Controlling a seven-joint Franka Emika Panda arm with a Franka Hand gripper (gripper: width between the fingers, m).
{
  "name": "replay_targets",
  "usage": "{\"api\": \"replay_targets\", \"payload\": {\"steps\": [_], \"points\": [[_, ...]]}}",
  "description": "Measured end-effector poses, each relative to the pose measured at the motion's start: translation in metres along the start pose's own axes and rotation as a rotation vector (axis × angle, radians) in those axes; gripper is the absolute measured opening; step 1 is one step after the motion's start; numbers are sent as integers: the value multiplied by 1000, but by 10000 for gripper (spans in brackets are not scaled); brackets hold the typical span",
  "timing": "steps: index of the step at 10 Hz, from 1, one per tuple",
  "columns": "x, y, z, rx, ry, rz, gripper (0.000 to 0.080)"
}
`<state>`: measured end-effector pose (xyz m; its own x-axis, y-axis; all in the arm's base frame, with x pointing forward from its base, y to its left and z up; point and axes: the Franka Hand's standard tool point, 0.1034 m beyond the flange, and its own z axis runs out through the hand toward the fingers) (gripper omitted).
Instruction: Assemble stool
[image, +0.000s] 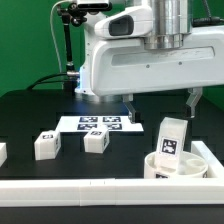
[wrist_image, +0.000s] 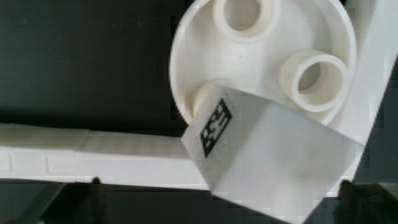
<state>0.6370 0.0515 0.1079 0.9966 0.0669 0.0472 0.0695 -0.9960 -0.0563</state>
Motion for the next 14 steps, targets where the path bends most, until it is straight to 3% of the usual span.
{"api": "replay_targets", "payload": {"steps": [3, 5, 7, 9, 14], "points": [[3, -5, -5, 3, 5, 300, 649], [5, -10, -4, 31, 15, 542, 649], [4, -13, -3, 41, 10, 647, 649], [2, -18, 0, 37, -5, 798, 649], [-4, -17, 19, 26, -26, 727, 649]]}}
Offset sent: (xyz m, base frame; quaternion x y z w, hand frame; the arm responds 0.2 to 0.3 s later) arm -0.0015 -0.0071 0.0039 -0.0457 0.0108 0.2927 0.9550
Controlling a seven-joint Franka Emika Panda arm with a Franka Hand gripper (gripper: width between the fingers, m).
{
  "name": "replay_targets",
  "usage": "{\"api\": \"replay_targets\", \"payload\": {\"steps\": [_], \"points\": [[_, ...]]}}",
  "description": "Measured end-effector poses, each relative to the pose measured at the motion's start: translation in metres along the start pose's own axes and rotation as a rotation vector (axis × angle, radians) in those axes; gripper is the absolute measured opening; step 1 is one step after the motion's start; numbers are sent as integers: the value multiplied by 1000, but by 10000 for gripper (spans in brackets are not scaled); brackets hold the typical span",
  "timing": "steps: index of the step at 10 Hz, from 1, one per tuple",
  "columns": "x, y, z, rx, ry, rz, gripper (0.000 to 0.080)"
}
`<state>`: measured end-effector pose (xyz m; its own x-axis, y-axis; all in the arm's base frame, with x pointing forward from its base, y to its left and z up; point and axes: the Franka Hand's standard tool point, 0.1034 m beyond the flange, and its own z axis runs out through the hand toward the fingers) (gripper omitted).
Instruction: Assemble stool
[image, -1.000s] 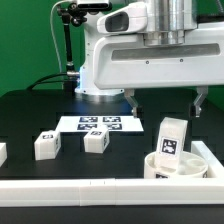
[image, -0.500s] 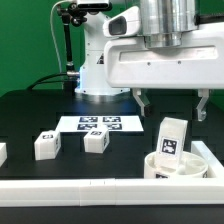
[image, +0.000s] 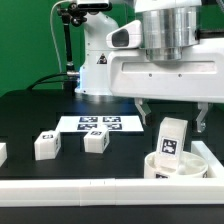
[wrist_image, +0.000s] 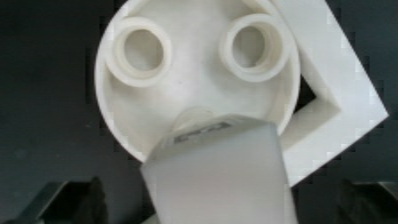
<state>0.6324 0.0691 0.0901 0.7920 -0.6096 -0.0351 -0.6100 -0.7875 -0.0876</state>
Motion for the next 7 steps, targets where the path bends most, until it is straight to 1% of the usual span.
{"api": "replay_targets", "payload": {"steps": [2, 6, 7], "points": [[4, 2, 7, -5, -4, -75, 649], [11, 4, 6, -6, 0, -124, 649], [11, 5, 7, -7, 0, -125, 522]]}}
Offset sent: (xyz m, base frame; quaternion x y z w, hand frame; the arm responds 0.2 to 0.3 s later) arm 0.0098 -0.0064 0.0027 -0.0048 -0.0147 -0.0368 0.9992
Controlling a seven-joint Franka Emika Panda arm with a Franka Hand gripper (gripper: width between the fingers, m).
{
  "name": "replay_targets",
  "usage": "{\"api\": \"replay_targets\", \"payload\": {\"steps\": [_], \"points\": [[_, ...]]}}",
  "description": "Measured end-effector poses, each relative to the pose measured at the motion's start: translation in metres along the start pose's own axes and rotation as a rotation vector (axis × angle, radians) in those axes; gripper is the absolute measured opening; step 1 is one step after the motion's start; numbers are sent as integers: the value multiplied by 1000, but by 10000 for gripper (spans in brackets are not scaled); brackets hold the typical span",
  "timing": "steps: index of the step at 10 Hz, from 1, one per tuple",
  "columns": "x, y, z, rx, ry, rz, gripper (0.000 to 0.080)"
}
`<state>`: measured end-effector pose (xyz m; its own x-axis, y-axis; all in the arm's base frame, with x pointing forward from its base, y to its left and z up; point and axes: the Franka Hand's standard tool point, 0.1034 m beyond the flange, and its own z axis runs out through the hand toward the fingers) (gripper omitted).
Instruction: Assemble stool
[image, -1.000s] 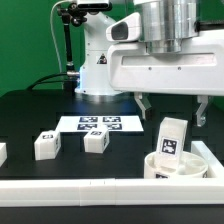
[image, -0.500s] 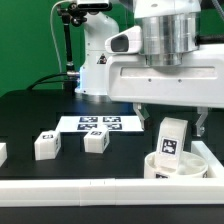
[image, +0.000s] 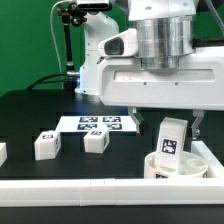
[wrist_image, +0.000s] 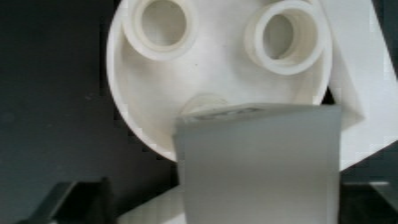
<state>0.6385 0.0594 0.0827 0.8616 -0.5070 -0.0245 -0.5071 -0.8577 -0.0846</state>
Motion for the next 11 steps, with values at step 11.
{"api": "replay_targets", "payload": {"steps": [11], "points": [[1, -7, 2, 107, -25, 632, 340]]}}
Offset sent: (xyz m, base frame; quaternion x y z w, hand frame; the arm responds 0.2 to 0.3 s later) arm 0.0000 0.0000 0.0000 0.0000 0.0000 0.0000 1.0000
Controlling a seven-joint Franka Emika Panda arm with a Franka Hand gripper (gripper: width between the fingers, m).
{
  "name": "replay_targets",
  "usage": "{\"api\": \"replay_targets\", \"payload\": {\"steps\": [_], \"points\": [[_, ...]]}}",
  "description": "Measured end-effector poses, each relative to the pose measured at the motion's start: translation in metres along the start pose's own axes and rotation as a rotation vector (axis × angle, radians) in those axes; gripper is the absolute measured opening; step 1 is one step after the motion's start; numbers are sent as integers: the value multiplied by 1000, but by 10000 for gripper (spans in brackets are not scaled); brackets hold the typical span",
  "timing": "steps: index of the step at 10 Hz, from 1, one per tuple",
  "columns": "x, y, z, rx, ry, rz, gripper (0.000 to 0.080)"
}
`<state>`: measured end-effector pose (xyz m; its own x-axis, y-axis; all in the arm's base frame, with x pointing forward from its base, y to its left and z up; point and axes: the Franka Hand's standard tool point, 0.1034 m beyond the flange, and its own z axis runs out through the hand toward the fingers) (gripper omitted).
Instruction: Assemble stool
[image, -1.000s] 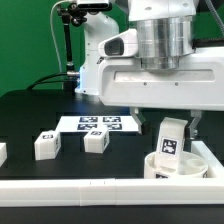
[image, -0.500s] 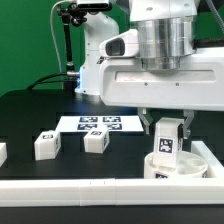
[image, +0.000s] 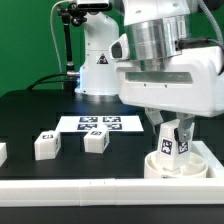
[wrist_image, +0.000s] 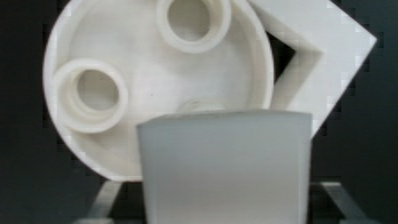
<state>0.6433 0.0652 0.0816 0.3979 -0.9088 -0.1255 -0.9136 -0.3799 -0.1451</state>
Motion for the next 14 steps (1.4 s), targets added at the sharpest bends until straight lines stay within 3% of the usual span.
{"api": "replay_targets", "payload": {"steps": [9, 14], "points": [[-8, -3, 1, 18, -45, 540, 340], [-19, -8, 6, 45, -82, 895, 340]]}}
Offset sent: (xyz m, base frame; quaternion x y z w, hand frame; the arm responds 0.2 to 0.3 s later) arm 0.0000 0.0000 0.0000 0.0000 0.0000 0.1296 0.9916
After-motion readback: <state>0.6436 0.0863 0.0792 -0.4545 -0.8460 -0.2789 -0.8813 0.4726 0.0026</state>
